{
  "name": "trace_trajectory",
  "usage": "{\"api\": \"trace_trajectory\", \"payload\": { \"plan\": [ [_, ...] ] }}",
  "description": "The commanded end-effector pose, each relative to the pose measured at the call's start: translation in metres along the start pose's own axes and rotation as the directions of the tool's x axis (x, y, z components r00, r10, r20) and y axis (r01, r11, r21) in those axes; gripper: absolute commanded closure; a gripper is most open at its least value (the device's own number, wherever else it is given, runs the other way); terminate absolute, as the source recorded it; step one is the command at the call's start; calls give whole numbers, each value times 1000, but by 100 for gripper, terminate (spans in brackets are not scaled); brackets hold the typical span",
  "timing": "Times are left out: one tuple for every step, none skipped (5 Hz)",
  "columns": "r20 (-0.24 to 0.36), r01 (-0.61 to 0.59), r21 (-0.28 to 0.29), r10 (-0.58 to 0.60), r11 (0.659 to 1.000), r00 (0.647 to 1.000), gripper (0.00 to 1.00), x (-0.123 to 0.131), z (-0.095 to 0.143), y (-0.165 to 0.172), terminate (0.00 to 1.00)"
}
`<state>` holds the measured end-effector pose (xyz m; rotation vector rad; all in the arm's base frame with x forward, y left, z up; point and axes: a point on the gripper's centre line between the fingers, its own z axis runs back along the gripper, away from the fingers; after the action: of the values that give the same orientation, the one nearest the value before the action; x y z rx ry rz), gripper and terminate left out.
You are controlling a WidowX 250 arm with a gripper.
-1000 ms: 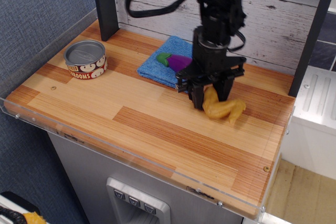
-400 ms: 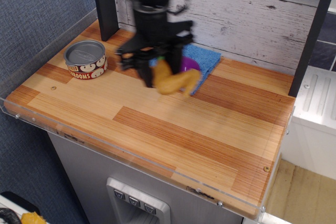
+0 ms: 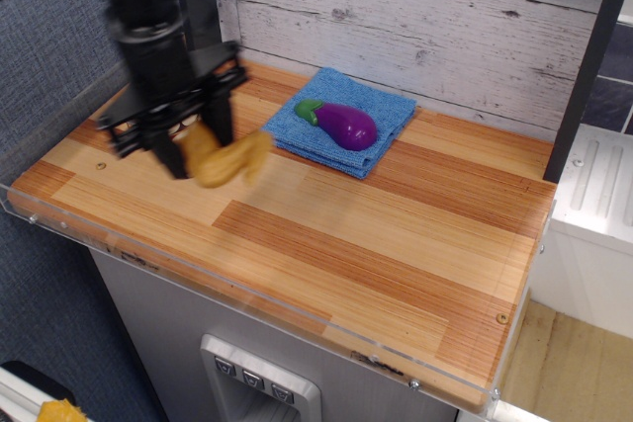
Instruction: Move the chicken in front of the can
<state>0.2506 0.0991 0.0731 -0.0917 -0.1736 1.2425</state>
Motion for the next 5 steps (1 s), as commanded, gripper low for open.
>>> {"api": "trace_trajectory", "payload": {
  "plan": [
    [120, -85, 53, 79, 995, 990, 100, 24, -14, 20, 0],
    [125, -102, 76, 92, 992, 988, 100, 35, -27, 26, 0],
    [155, -141, 124, 122, 982, 980, 100, 44, -31, 38, 0],
    [164, -158, 137, 135, 978, 977, 100, 54, -39, 48, 0],
    [171, -172, 161, 144, 972, 975, 100, 58, -46, 52, 0]
  ]
}}
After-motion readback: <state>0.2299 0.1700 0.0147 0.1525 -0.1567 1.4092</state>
